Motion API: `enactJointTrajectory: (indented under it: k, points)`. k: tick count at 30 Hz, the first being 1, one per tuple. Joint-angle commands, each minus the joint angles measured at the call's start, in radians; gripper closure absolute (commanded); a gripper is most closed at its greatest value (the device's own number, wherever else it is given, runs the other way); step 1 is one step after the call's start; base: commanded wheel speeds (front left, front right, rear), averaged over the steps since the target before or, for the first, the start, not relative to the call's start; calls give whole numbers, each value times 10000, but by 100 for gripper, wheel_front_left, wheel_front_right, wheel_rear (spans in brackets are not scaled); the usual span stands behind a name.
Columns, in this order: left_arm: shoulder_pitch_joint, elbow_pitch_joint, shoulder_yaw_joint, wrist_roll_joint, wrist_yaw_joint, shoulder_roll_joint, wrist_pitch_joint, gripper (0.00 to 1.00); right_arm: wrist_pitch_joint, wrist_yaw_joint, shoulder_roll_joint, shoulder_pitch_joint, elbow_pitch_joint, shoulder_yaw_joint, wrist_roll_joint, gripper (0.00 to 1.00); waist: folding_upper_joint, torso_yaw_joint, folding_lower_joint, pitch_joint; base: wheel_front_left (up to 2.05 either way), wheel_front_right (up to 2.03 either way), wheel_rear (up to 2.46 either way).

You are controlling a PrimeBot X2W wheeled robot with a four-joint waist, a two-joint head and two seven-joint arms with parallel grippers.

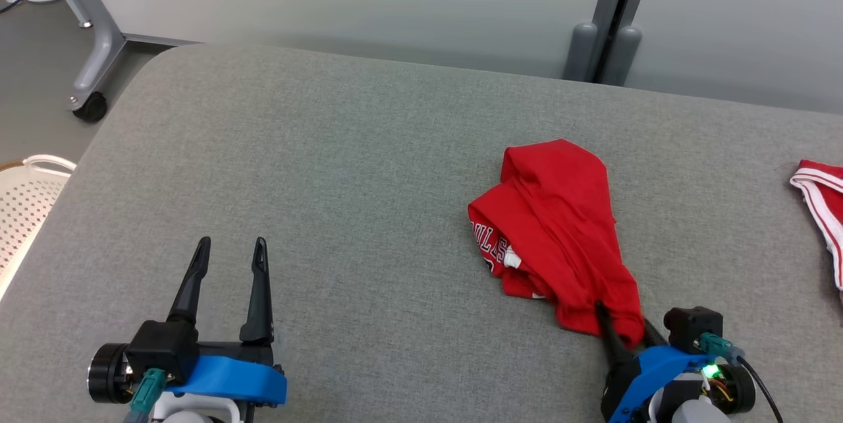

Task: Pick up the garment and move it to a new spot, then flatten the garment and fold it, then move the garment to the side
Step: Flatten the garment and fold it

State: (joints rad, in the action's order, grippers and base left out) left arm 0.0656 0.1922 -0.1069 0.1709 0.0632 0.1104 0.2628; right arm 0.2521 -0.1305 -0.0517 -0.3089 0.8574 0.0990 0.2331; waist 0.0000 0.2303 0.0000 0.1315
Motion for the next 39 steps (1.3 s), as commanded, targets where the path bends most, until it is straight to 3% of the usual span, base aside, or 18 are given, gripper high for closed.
enactJointTrajectory:
  k: [1, 7, 15, 20, 27, 31, 39]
  points:
    - [135, 34, 61, -51, 64, -34, 23, 0, -26, -5, 17, -27, 273, 134, 99, 100, 0, -87, 0, -59, 0, 0, 0]
    - [-90, 58, 178, -104, 88, -89, 25, 0, 135, -5, -267, -123, -381, -795, -275, 100, 0, -414, 0, -331, 0, 0, 0]
    - [-195, 43, 280, -140, 170, -161, 23, 0, 140, -5, -1594, 631, -1988, -2568, -524, 100, 0, -706, 0, -554, 0, 0, 0]
    - [-249, 69, 322, -152, 224, -244, 23, 0, 76, -5, -1971, 846, -2923, -2886, -615, 100, 0, -759, 0, -658, 0, 0, 0]
    - [-345, 113, 316, -167, 252, -326, 25, 0, -448, -5, -1300, 739, -4531, -2081, -648, 100, 0, -709, 0, -790, 0, 0, 0]
    - [-295, 169, 282, -151, 315, -352, 25, 0, -848, -6, -637, 271, -5216, -1016, -649, 100, 0, -548, 0, -865, 0, 0, 0]
    - [-134, 247, 86, -143, 385, -453, 23, 0, -1113, -6, -13, -937, -4748, 1628, -283, 100, 0, 34, 0, -806, 0, 0, 0]
